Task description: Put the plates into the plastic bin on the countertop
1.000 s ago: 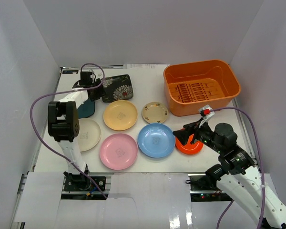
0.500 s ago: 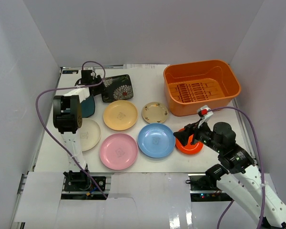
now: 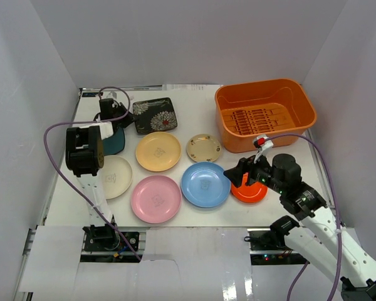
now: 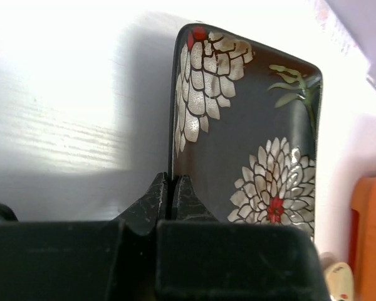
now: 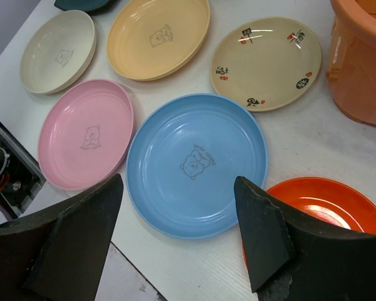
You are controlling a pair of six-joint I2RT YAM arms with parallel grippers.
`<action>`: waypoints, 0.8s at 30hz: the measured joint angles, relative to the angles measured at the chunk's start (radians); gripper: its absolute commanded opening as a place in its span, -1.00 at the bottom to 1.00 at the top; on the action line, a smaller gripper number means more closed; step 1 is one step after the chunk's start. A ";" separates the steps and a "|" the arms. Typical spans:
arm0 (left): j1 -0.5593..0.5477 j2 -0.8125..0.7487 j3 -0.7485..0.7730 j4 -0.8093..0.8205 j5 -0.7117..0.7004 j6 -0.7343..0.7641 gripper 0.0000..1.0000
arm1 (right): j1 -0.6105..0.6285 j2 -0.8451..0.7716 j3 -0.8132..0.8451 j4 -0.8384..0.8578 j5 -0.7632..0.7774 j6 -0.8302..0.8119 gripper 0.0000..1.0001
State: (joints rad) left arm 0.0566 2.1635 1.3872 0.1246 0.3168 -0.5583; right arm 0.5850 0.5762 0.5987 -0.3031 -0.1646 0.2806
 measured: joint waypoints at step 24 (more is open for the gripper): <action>0.033 -0.581 -0.468 0.325 0.175 -0.362 -1.00 | 0.001 0.460 0.303 0.129 -0.072 0.097 0.86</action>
State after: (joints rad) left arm 0.0895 1.5826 0.9192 0.4500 0.4915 -0.9203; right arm 0.5858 1.0359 0.9012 -0.1741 -0.2367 0.3775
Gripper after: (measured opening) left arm 0.036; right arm 0.957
